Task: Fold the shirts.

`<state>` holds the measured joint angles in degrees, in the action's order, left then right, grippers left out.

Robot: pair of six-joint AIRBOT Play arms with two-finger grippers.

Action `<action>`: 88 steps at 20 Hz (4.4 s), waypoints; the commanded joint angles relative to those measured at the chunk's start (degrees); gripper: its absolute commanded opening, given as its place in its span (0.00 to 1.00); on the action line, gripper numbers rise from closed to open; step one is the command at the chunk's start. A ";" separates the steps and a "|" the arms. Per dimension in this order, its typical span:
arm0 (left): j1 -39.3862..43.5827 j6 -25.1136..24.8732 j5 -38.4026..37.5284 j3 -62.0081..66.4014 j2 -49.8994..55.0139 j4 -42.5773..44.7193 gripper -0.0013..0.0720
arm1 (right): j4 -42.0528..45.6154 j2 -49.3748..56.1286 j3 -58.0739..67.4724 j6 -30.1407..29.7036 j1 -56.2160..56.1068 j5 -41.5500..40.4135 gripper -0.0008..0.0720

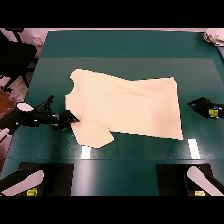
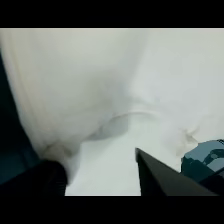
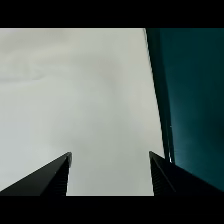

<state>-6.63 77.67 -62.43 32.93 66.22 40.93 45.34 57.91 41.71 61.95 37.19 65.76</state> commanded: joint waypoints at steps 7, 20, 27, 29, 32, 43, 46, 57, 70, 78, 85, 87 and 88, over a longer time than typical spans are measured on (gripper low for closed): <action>-0.02 -6.32 -6.05 -0.13 -0.07 -2.82 0.05 | 7.96 0.22 0.04 -0.04 0.04 3.04 0.77; -0.02 -9.18 -8.28 3.58 -0.11 -3.65 0.05 | 23.85 14.25 0.04 7.28 0.02 20.39 0.77; -0.02 -9.20 -8.31 4.33 -0.11 -3.69 0.05 | 26.08 9.16 0.02 8.15 0.04 17.62 0.77; -0.02 -9.20 -8.31 4.33 -0.11 -3.67 0.05 | 24.98 11.91 -0.13 8.07 0.04 17.68 0.77; -0.02 -9.18 -8.55 4.33 -0.11 -3.67 0.05 | 20.31 16.00 -0.22 7.28 0.02 16.72 0.77; -0.02 -9.16 -8.59 4.33 -0.11 -3.93 0.05 | 14.40 17.29 -0.37 6.08 0.02 18.51 0.45; -0.02 -9.20 -8.61 4.33 -0.11 -4.09 0.05 | 14.36 17.29 -0.39 6.60 0.02 19.19 0.44; -0.02 -15.19 -8.57 10.34 -8.98 -6.67 0.04 | -11.54 7.67 3.34 0.74 0.02 23.15 0.04; -0.02 -13.05 3.28 47.98 -31.06 -5.07 0.05 | -24.13 -22.29 33.59 1.33 0.04 7.23 0.04; -0.02 -13.22 7.15 71.49 -31.06 5.01 0.05 | -17.29 -24.92 52.46 -3.13 0.02 -2.51 0.04; -0.02 -13.16 3.72 73.29 -30.60 9.94 0.05 | -13.81 -24.94 53.44 -2.82 0.02 -2.86 0.04; -0.02 -13.14 0.17 69.44 -29.75 9.66 0.05 | -13.92 -24.92 47.45 -2.80 0.02 -1.75 0.04; -0.02 -13.16 -1.51 66.53 -29.51 9.66 0.05 | -13.90 -24.92 43.71 -2.80 0.02 -1.05 0.04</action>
<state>-6.63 64.51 -59.51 103.28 36.07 49.65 31.00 33.04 91.31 59.00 37.23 63.59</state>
